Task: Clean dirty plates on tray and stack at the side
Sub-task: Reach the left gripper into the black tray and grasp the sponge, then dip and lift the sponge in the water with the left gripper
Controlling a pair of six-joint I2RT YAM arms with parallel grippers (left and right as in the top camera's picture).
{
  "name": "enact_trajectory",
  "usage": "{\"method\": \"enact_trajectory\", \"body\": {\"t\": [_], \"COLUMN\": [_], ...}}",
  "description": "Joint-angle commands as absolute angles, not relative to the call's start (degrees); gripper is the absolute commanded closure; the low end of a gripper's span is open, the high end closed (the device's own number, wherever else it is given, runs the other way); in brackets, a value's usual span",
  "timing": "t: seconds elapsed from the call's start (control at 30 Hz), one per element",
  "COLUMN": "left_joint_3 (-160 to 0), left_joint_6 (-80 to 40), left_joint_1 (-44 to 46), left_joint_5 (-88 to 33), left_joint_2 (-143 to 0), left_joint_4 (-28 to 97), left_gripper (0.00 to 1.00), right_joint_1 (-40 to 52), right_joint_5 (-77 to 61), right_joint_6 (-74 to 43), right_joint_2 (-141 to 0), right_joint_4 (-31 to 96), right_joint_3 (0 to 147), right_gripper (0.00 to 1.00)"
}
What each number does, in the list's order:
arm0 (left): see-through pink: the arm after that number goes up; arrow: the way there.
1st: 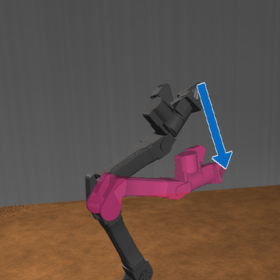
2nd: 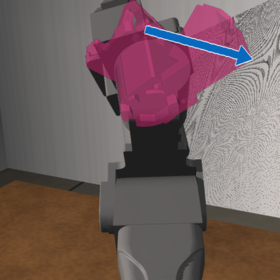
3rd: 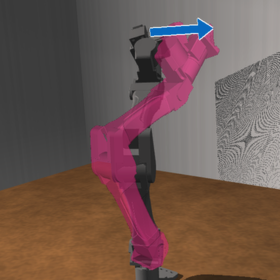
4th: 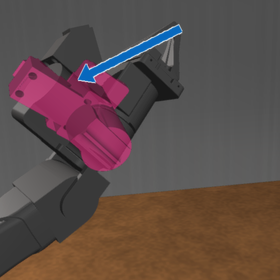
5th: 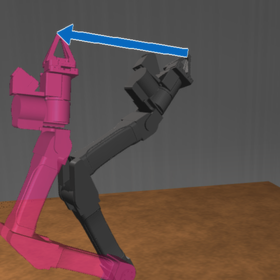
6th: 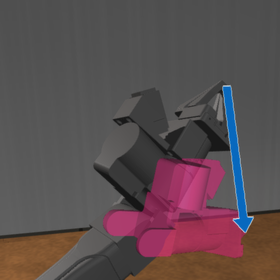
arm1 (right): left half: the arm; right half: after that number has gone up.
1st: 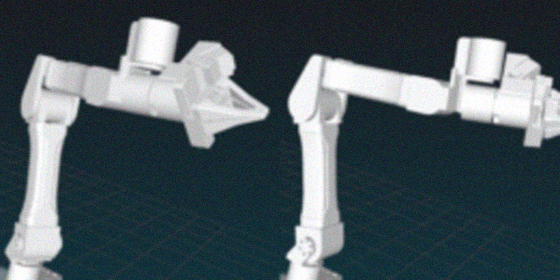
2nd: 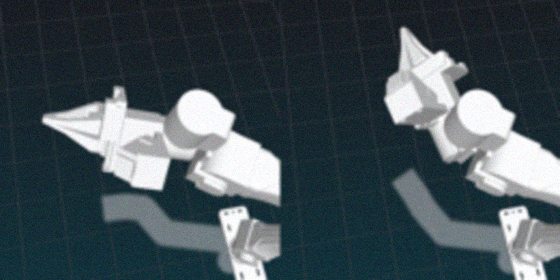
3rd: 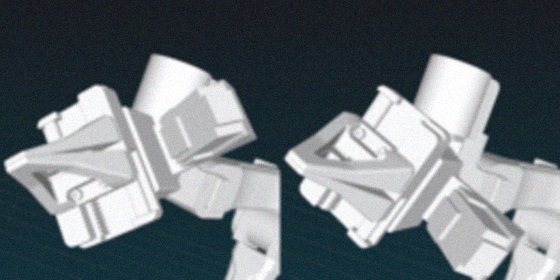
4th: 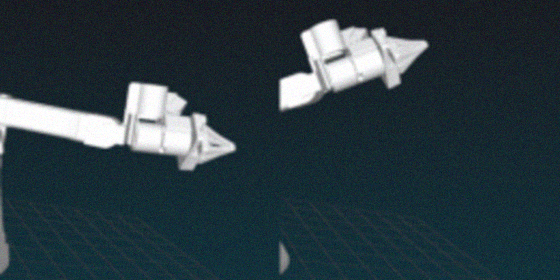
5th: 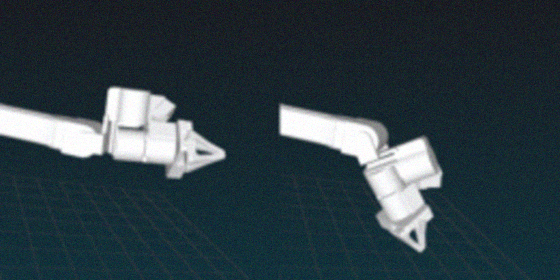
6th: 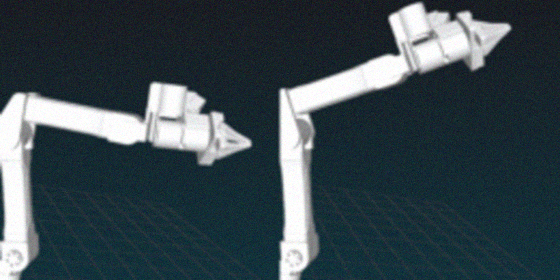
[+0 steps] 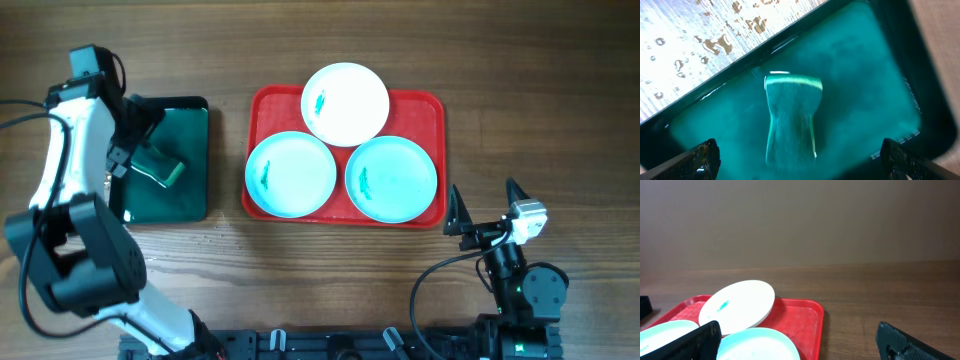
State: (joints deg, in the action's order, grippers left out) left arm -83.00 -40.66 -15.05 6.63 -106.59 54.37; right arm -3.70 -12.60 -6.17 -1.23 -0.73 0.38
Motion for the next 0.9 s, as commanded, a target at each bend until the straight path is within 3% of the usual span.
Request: {"method": "enact_trajectory", "body": {"t": [0.0,0.5,0.6,0.7,0.8,0.87], "left_joint_3": [-83.57,-83.5,-83.48,-83.46,-83.48,-83.48], "left_joint_6": [-42.48,-42.26,-42.26,-42.24,-42.26,-42.26], "left_joint_1": [-15.03,-15.03,-15.03,-15.03,-15.03,-15.03], "left_joint_5": [8.67,10.22,8.82,8.84,8.84,8.84], "left_joint_2": [-111.04,-120.75,-122.04,-122.69,-122.72,-122.72], "left_joint_4": [52.29,48.12,47.9,48.03,47.99,48.18], "left_gripper": [0.0,0.01,0.16,0.42,0.96,0.96], "right_joint_1": [-4.03,-4.03,-4.03,-4.03,-4.03,-4.05], "right_joint_5": [-12.45,-12.43,-12.43,-12.43,-12.43,-12.43], "right_joint_6": [-6.55,-6.57,-6.55,-6.55,-6.52,-6.52], "right_joint_2": [-1.04,-1.04,-1.04,-1.04,-1.04,-1.04], "right_joint_4": [-0.95,-0.97,-0.95,-0.95,-0.95,-0.95], "right_joint_3": [0.3,0.3,0.3,0.3,0.3,0.3], "right_gripper": [0.0,0.0,0.0,0.0,0.0,0.0]}}
